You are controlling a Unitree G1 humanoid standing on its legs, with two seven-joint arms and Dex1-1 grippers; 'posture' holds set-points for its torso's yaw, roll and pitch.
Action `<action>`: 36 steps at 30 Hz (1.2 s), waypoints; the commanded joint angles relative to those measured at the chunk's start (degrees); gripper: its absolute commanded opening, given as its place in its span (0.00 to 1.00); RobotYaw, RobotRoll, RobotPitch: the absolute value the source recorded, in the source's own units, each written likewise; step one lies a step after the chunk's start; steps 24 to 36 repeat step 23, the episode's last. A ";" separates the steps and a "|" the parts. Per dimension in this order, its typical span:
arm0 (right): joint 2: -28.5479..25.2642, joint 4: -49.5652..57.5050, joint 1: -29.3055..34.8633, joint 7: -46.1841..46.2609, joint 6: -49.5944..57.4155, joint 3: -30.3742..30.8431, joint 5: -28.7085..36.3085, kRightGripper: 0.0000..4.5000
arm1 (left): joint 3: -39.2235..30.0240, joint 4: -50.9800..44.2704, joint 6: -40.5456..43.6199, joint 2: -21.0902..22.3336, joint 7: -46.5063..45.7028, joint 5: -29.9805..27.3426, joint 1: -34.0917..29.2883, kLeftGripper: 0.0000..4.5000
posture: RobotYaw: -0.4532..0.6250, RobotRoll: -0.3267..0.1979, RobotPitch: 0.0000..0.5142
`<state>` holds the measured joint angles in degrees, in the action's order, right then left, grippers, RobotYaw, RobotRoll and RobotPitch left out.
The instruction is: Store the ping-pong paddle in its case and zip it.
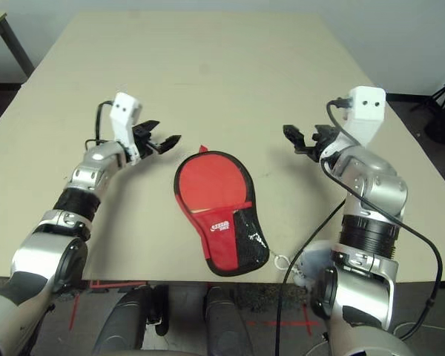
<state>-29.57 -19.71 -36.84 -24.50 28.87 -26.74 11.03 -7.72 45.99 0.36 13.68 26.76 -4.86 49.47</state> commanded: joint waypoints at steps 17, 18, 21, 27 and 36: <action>-4.76 -27.02 -4.68 6.29 -22.21 -0.54 1.69 0.99 | -7.69 -4.10 -6.62 7.56 -14.59 -2.51 -13.92 1.00 | 0.40 0.62 0.34; -4.83 -27.21 -4.68 6.85 -22.35 -0.66 1.88 0.99 | -7.92 -4.26 -6.50 7.59 -14.96 -2.69 -14.29 1.00 | 0.39 0.62 0.34; -5.04 -27.48 -4.25 9.11 -23.07 -0.91 2.16 0.99 | -8.12 -4.30 -6.43 7.77 -15.62 -2.90 -14.86 1.00 | 0.39 0.62 0.34; -4.99 -27.30 -3.70 10.50 -23.46 -1.16 2.49 0.99 | -8.02 -4.13 -6.39 7.84 -15.59 -3.00 -15.01 1.00 | 0.39 0.62 0.33; -4.99 -27.30 -3.70 10.50 -23.46 -1.16 2.49 0.99 | -8.02 -4.13 -6.39 7.84 -15.59 -3.00 -15.01 1.00 | 0.39 0.62 0.33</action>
